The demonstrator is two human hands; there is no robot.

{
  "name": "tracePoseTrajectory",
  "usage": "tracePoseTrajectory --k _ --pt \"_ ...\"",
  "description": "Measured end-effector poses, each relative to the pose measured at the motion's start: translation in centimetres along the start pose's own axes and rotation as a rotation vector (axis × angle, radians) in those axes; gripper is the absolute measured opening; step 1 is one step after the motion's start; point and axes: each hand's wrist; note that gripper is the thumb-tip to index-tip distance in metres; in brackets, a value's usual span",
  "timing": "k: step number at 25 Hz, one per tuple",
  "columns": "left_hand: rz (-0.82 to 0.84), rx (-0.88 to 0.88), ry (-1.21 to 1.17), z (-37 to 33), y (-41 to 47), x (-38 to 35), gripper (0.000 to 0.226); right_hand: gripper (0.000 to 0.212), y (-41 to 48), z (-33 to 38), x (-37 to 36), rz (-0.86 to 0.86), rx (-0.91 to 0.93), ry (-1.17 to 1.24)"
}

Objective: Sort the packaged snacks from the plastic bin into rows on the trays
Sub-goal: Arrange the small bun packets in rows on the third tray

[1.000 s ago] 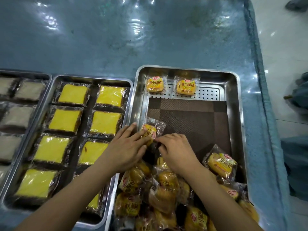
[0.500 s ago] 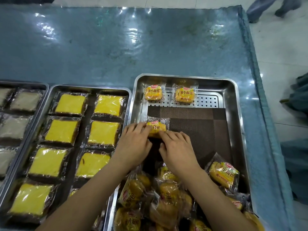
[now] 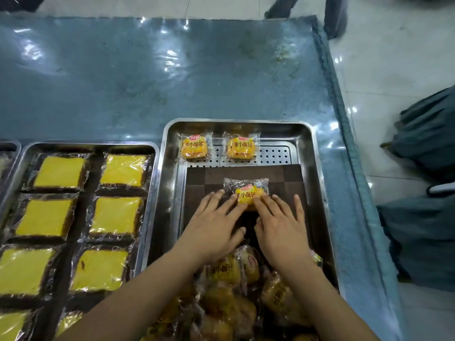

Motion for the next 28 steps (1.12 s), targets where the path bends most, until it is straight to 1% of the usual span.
tracePoseTrajectory --k 4,7,12,16,19,24,28 --pt "-0.028 -0.064 0.074 -4.1 3.4 -0.3 0.066 0.060 -0.3 -3.7 0.1 -0.053 -0.096 -0.070" --pt "-0.049 -0.067 0.148 -5.5 5.8 0.0 0.067 0.066 0.8 -5.6 -0.1 -0.075 -0.101 -0.093" --pt "-0.050 -0.062 0.209 -6.0 9.6 1.4 0.069 0.069 3.8 -7.7 0.4 -0.087 -0.098 -0.127" --pt "-0.039 -0.032 0.215 -6.5 11.9 2.6 0.070 0.072 6.1 -9.0 1.1 -0.072 -0.089 -0.145" --pt "-0.034 -0.011 0.208 -6.5 13.1 3.3 0.069 0.068 7.4 -9.5 1.8 -0.040 -0.088 -0.137" --pt "-0.044 0.021 0.181 -6.6 13.9 3.8 0.068 0.070 8.5 -9.5 2.3 -0.008 -0.092 -0.130" --pt "-0.067 0.015 0.149 -6.6 12.5 3.8 0.067 0.068 7.6 -9.4 2.6 -0.080 -0.066 -0.072"
Point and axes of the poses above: each hand's wrist, its own y-axis towards the middle knuckle, its own x-axis out of the back of the hand, z = x × y, and after that the axes turned 10 degrees about x, right-handed
